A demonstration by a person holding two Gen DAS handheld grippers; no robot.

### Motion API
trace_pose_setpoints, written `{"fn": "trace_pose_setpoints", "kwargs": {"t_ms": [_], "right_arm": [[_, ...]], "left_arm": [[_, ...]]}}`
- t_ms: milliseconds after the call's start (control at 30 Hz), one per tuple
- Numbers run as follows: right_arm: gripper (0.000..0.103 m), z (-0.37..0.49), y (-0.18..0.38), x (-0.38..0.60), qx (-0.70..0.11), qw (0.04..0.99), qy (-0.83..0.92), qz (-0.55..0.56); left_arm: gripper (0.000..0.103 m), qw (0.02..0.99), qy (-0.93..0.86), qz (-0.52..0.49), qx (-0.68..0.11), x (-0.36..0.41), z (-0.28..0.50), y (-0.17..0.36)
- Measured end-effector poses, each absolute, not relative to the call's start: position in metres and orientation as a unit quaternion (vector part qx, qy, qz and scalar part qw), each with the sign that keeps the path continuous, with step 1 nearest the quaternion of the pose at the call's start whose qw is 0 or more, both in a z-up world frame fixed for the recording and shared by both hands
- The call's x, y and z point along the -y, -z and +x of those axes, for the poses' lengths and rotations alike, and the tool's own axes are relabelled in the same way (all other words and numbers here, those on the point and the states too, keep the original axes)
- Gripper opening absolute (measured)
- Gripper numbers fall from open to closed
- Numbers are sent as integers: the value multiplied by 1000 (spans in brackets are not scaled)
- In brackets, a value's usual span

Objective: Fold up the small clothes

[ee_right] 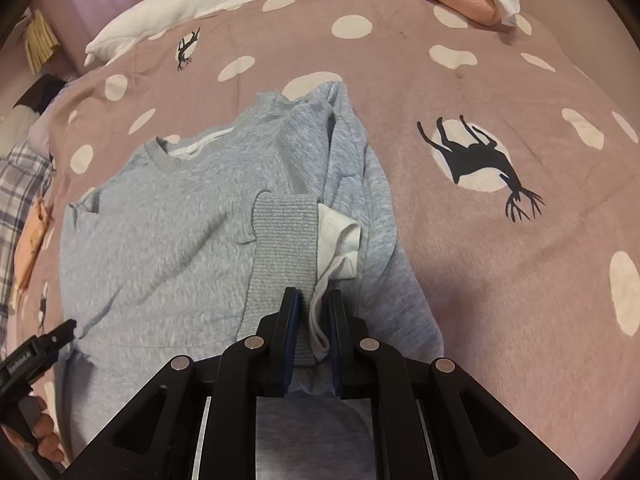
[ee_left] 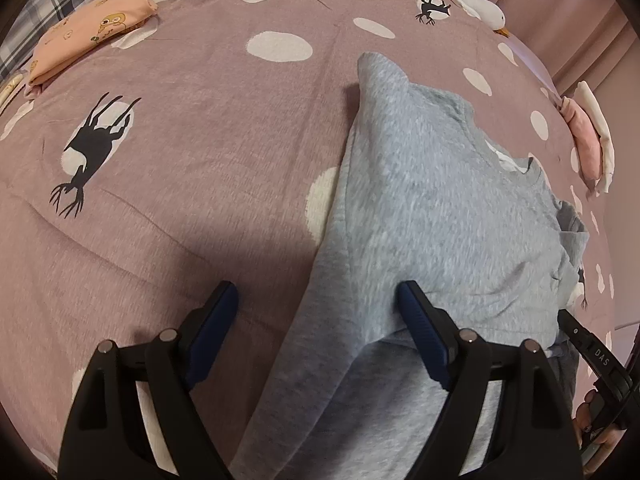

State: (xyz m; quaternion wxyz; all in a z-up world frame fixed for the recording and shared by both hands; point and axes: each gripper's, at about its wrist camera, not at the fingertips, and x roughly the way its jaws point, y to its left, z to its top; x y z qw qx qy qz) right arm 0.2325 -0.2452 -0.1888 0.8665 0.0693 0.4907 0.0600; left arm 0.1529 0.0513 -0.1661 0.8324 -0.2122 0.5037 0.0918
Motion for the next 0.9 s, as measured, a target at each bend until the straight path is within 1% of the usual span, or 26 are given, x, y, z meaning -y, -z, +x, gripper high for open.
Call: {"fn": "trace_pose_setpoints", "kwargs": {"t_ms": [467, 533, 733, 833, 900], "right_arm": [[11, 225, 188, 245, -484, 871, -48, 65], [11, 222, 189, 245, -482, 872, -45, 65], [12, 216, 186, 246, -476, 876, -36, 67], [15, 213, 180, 247, -472, 878, -38, 66], [20, 210, 176, 247, -469, 880, -45, 66]], "left_arm": [[84, 828, -93, -218, -508, -51, 140, 164], [85, 827, -91, -216, -511, -50, 136, 163], [82, 833, -91, -165, -521, -37, 126, 159], [82, 837, -85, -161, -516, -36, 119, 153], [82, 844, -80, -162, -506, -36, 114, 144]]}}
